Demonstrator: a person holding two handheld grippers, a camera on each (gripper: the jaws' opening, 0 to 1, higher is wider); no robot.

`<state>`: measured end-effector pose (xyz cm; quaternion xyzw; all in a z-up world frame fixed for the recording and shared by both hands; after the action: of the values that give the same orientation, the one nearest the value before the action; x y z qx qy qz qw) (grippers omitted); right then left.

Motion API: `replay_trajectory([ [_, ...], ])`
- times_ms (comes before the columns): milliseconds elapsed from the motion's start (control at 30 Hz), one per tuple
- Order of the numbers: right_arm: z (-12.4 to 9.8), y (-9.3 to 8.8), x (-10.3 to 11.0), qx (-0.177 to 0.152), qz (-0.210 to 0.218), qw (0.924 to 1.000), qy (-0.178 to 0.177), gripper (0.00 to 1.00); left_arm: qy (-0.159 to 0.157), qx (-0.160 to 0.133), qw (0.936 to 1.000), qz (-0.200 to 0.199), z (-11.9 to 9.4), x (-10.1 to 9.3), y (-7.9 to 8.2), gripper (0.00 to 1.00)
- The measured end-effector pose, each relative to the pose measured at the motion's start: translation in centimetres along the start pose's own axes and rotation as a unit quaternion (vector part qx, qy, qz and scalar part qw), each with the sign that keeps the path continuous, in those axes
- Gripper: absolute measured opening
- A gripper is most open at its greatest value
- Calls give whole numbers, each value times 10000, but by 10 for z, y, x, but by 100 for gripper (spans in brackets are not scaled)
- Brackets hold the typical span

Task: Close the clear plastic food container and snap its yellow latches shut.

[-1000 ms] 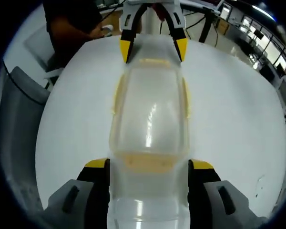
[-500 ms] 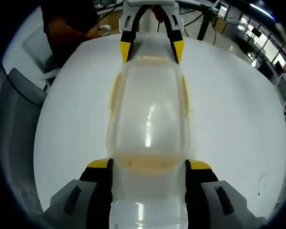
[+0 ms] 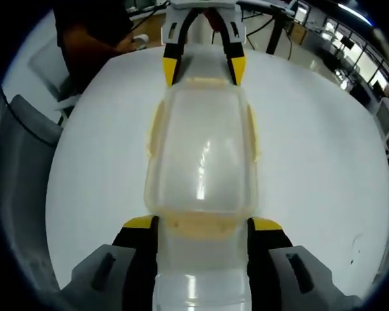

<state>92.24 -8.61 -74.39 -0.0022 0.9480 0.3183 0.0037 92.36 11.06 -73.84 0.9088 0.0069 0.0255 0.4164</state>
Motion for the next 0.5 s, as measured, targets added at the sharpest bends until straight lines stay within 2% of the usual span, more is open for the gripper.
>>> replay_trajectory([
  [500,-1,0,2,5,14,10000,2,48,-112,-48,9999,-7,0,-5,3,48],
])
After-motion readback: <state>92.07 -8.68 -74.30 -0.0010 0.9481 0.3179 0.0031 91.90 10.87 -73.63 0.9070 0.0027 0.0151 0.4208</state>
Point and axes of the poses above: the point that each gripper's makers call its tool centre point, and the gripper's own axes: z roughly forward along the fingers, x roughly to its left, y roughly out of its top, the point moved 5 cm from there along -z, roughly backward along the fingers, and after that the axes turned 15 degrees about -x, right-handed, at the moved point
